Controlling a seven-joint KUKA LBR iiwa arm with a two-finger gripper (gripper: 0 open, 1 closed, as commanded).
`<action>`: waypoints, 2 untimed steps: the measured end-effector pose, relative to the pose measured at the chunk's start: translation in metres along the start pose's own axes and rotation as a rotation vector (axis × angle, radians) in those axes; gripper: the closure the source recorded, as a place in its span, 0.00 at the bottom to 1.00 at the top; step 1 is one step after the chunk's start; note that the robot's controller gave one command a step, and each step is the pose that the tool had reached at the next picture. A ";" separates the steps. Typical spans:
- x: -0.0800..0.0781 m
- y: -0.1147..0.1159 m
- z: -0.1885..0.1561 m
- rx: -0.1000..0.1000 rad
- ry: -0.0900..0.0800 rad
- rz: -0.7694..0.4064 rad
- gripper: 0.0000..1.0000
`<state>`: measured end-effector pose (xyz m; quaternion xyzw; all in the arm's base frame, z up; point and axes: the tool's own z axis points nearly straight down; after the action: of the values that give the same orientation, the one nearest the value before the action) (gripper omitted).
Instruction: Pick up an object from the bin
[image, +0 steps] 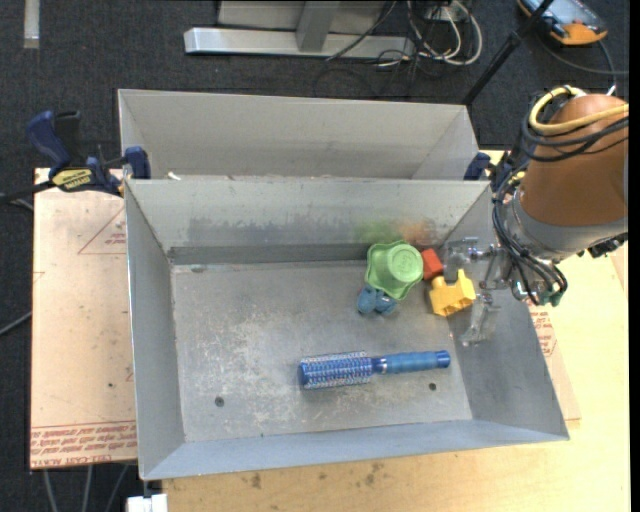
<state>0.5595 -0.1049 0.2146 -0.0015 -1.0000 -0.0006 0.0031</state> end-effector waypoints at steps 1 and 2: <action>-0.030 0.010 0.110 -0.001 -0.003 0.048 0.00; 0.023 0.085 0.137 -0.002 -0.003 -0.008 0.00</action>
Offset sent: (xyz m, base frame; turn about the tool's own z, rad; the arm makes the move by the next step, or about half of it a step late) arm 0.0301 0.0088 -0.1070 0.0495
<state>0.5362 -0.0200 0.0779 0.0027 -1.0000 -0.0018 0.0018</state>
